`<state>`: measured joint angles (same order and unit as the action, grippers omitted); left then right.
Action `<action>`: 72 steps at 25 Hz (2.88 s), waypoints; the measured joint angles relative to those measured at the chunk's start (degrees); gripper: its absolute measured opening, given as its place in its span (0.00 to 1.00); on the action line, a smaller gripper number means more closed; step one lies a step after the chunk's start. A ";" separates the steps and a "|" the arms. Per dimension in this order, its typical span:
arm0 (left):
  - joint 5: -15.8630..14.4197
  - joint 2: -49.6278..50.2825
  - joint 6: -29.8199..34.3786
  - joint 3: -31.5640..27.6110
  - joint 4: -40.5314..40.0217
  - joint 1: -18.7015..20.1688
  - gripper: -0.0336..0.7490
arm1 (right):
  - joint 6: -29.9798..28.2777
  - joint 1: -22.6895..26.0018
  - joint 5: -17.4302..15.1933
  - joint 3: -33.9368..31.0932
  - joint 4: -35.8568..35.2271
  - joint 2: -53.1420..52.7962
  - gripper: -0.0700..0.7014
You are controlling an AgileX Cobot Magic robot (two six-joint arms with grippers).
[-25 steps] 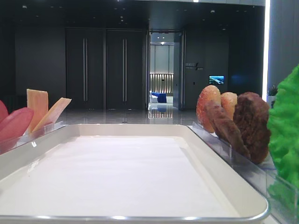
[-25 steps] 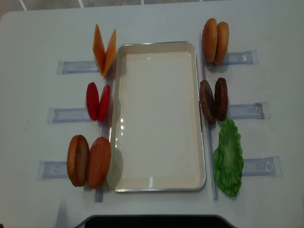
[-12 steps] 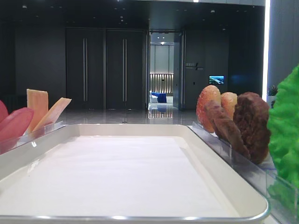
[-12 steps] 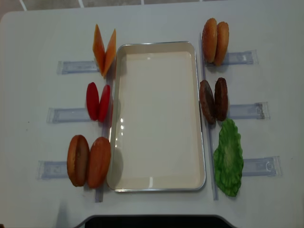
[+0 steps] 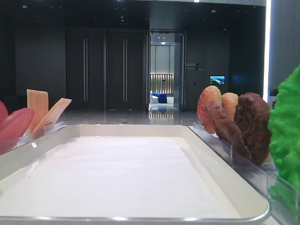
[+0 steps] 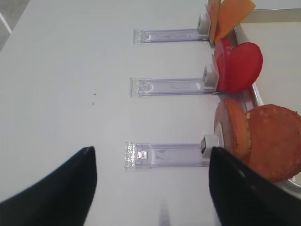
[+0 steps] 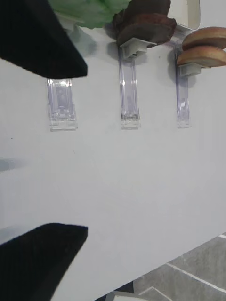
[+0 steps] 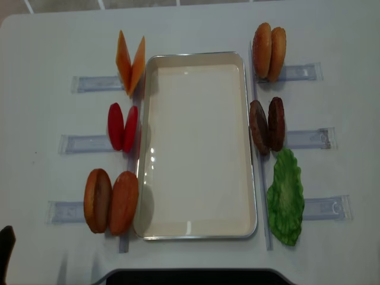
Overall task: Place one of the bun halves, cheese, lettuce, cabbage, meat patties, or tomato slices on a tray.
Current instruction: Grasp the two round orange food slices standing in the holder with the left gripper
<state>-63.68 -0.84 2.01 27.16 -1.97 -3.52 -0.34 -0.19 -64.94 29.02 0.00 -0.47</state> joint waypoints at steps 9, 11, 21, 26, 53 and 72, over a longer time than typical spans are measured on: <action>-1.47 0.38 -2.01 0.78 0.00 0.00 0.79 | 0.00 0.00 0.00 0.00 0.00 0.00 0.86; -2.75 2.83 -3.30 1.72 0.00 0.00 0.79 | 0.00 0.00 0.00 0.00 0.00 0.00 0.86; -7.54 34.78 -6.85 13.67 -0.79 0.00 0.79 | 0.00 0.00 0.00 0.00 0.00 0.00 0.86; -7.54 47.81 -6.85 20.04 1.50 0.00 0.79 | 0.00 0.00 0.00 0.00 0.00 0.00 0.86; -5.25 69.53 -38.05 27.50 -0.86 33.64 0.76 | 0.00 0.00 0.00 0.00 0.00 0.00 0.86; -1.91 89.99 -45.57 32.25 -1.28 42.81 0.75 | 0.00 0.00 0.00 0.00 0.00 0.00 0.86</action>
<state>-65.59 89.14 -43.56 59.42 -3.25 39.29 -0.34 -0.19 -64.94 29.02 0.00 -0.47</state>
